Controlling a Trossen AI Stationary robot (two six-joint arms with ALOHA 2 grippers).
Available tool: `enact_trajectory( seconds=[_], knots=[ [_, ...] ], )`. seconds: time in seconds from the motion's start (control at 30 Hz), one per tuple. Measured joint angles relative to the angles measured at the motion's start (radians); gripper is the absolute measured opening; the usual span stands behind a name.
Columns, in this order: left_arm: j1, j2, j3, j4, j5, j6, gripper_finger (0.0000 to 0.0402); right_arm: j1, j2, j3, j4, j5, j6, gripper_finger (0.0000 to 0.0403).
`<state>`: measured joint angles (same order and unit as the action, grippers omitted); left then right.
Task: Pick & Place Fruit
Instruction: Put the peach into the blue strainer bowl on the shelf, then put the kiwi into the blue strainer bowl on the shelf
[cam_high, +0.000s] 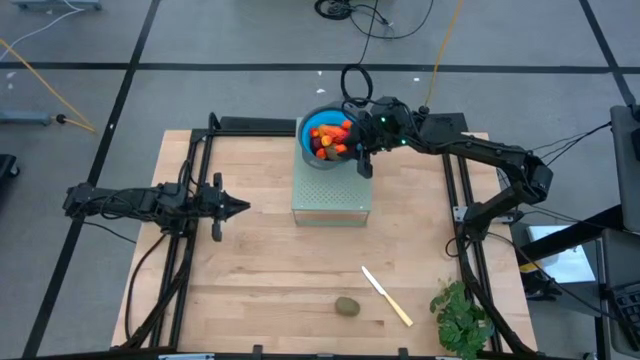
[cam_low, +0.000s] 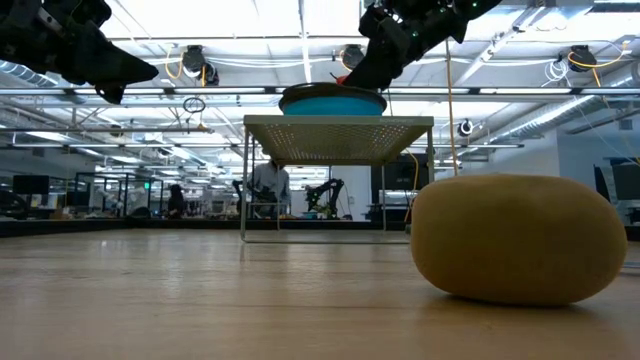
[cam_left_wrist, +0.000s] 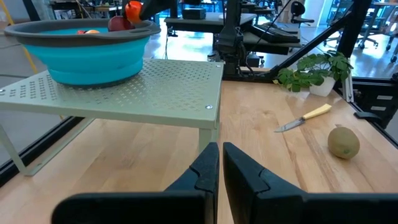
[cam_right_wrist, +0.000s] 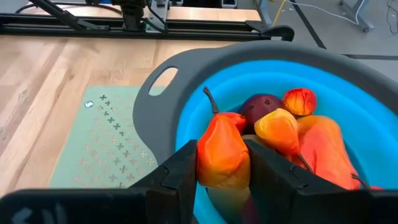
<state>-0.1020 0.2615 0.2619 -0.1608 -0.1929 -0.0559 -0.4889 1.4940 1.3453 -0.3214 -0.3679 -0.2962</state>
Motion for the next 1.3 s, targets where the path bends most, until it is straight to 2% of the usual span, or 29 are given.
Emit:
enact_trajectory(
  seconds=[0.67,0.83,1.1,1.2,1.3],
  knots=[
    [0.0,0.0,0.0,0.0,0.0,-0.005,0.0021,0.0,0.0,0.0,0.016,0.002,-0.004,0.015],
    [0.0,0.0,0.0,0.0,0.0,-0.005,0.0021,0.009,-0.053,0.0,0.027,0.005,-0.004,0.0118],
    [0.0,0.0,0.0,0.0,0.0,-0.001,0.0021,0.075,-0.15,-0.001,-0.006,0.003,-0.004,0.0016],
    [0.0,0.0,0.0,0.0,0.0,-0.002,0.0021,0.111,-0.176,-0.001,-0.032,0.008,-0.002,0.0006],
    [0.0,0.0,0.0,0.0,0.0,-0.01,0.0021,0.164,-0.196,-0.001,-0.036,0.072,0.026,0.0006]
  ],
)
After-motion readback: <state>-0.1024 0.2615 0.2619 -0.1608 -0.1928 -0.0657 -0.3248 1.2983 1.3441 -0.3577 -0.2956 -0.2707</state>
